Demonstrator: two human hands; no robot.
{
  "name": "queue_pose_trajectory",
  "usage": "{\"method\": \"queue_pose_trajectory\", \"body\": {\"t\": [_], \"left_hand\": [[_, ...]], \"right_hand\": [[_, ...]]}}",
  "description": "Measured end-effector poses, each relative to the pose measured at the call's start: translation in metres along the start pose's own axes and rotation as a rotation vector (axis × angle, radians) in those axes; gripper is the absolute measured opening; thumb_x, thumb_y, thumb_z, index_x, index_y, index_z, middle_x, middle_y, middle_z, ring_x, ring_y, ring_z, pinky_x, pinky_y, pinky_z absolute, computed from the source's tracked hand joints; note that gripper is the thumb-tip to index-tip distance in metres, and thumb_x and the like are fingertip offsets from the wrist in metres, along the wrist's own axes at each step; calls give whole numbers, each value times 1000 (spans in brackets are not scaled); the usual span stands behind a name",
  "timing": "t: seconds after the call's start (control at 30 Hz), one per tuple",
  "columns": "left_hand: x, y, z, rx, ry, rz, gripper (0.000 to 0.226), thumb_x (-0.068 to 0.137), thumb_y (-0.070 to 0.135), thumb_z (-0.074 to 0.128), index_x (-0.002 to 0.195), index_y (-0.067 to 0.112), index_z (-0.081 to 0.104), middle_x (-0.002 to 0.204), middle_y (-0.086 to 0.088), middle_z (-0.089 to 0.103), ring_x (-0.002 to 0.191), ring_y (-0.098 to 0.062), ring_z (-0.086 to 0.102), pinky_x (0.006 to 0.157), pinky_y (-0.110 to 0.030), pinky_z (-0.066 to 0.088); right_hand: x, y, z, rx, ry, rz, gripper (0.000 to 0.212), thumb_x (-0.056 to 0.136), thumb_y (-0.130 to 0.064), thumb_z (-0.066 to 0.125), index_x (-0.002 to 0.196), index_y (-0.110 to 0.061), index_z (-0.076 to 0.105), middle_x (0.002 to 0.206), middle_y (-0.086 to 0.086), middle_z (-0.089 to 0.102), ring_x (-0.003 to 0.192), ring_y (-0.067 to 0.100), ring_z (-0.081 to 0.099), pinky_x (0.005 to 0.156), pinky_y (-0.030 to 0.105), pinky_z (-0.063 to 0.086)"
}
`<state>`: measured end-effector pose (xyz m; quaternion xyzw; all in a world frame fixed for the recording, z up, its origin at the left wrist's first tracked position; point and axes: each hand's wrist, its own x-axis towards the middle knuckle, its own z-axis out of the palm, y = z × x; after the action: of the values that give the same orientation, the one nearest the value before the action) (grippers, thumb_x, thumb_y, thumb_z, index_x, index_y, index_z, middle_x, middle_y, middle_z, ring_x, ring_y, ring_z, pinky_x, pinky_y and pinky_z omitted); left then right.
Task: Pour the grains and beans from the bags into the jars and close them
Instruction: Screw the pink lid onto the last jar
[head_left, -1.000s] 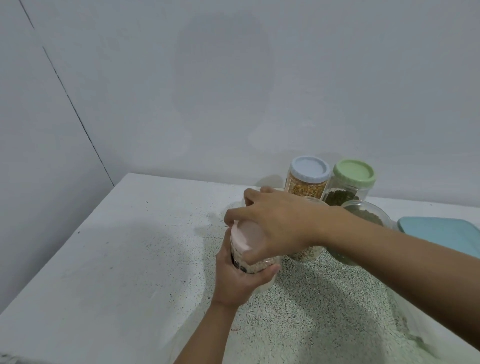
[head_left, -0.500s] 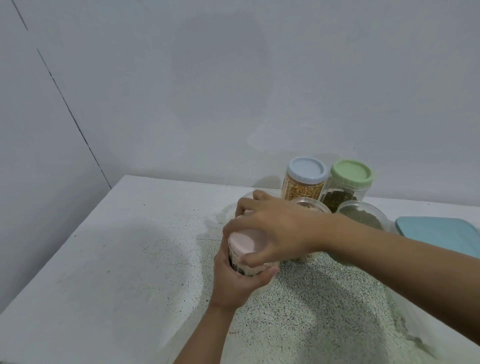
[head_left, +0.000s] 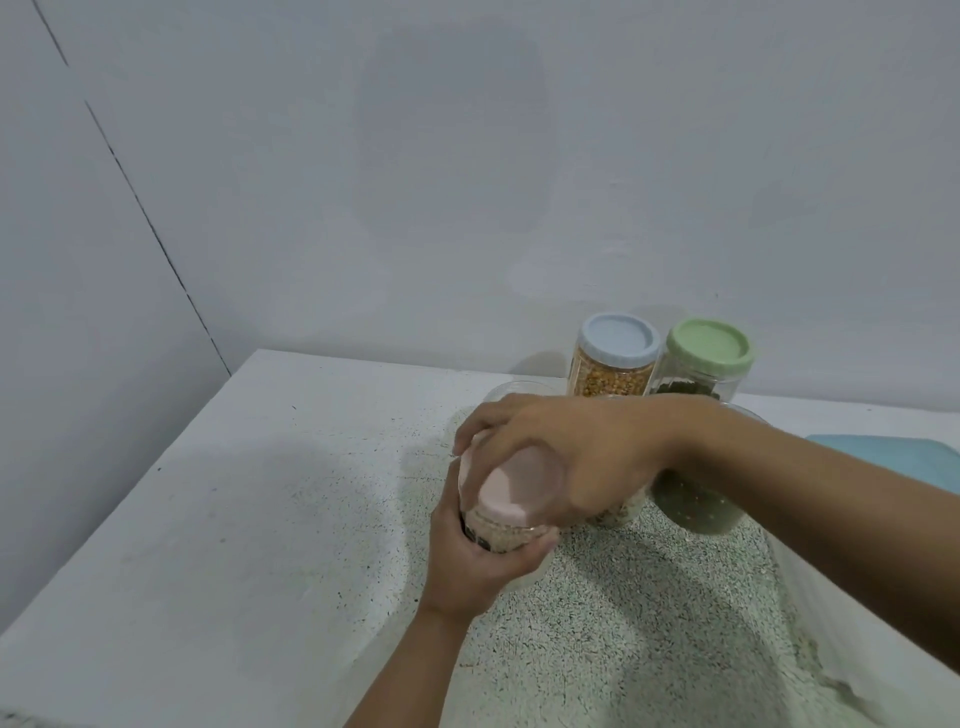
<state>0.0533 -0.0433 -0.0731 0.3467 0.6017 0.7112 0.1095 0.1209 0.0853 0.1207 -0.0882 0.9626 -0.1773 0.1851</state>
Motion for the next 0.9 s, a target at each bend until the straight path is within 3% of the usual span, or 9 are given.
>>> {"method": "queue_pose_trajectory", "body": {"t": [0.07, 0.13, 0.2, 0.23, 0.3, 0.4, 0.53, 0.7, 0.9], "left_hand": [[0, -5, -1, -1, 3, -42, 93, 61, 14, 97, 140, 32, 52, 131, 0, 66, 124, -21, 62, 99, -35, 55], [-1, -8, -2, -32, -30, -69, 90, 62, 17, 97, 139, 11, 51, 127, -14, 67, 121, -34, 65, 96, -45, 58], [-1, -5, -2, -64, -40, -79, 85, 64, 13, 93, 137, 9, 50, 125, -15, 69, 119, -33, 67, 95, -47, 58], [-1, -4, -2, -83, -48, -75, 85, 65, 11, 92, 138, 10, 49, 126, -14, 69, 120, -32, 66, 96, -47, 57], [-2, -5, -3, -104, -67, -71, 85, 66, 8, 91, 140, 8, 48, 124, -15, 69, 119, -34, 66, 96, -52, 56], [-1, -9, -3, -99, -30, -105, 95, 65, 17, 95, 144, 5, 44, 123, -16, 69, 118, -35, 66, 97, -57, 55], [-2, -6, -2, -45, 1, -77, 94, 60, 27, 98, 139, 11, 49, 125, -8, 68, 121, -31, 64, 100, -52, 55], [1, -1, 1, -44, 16, -23, 82, 60, 17, 94, 130, 40, 57, 124, -3, 68, 120, -27, 64, 96, -39, 57], [0, -2, 1, -60, 2, -72, 88, 58, 21, 94, 134, 17, 51, 122, 5, 69, 119, -18, 65, 94, -28, 55]], "right_hand": [[1, -2, 1, 30, -6, 43, 61, 83, -45, 79, 135, -51, 49, 141, -13, 38, 135, 11, 35, 112, 38, 35], [6, -6, 9, -92, 97, 183, 64, 87, -73, 57, 142, -50, 35, 142, -2, 39, 130, 23, 42, 104, 40, 41], [12, -13, 23, -336, 156, 340, 76, 85, -87, 31, 148, -44, 27, 140, 8, 43, 123, 34, 51, 94, 46, 45], [15, -16, 30, -446, 171, 363, 78, 85, -87, 27, 148, -40, 28, 135, 10, 48, 115, 35, 55, 90, 46, 47], [18, -22, 37, -527, 227, 317, 69, 89, -78, 34, 143, -36, 35, 124, 10, 55, 101, 33, 57, 83, 43, 49], [14, -21, 19, -363, 172, 211, 59, 84, -63, 59, 137, -42, 42, 114, 1, 52, 94, 20, 50, 77, 36, 37], [7, -12, 0, -121, 74, 54, 61, 75, -39, 80, 130, -44, 54, 119, -7, 50, 110, 13, 53, 94, 36, 47], [4, 0, 1, 15, 97, -58, 63, 68, -22, 86, 122, -41, 61, 125, -14, 44, 118, 7, 48, 101, 38, 45], [5, 2, -1, -33, 101, -51, 64, 70, -28, 86, 124, -46, 59, 126, -15, 46, 117, 6, 49, 98, 37, 47]]}}
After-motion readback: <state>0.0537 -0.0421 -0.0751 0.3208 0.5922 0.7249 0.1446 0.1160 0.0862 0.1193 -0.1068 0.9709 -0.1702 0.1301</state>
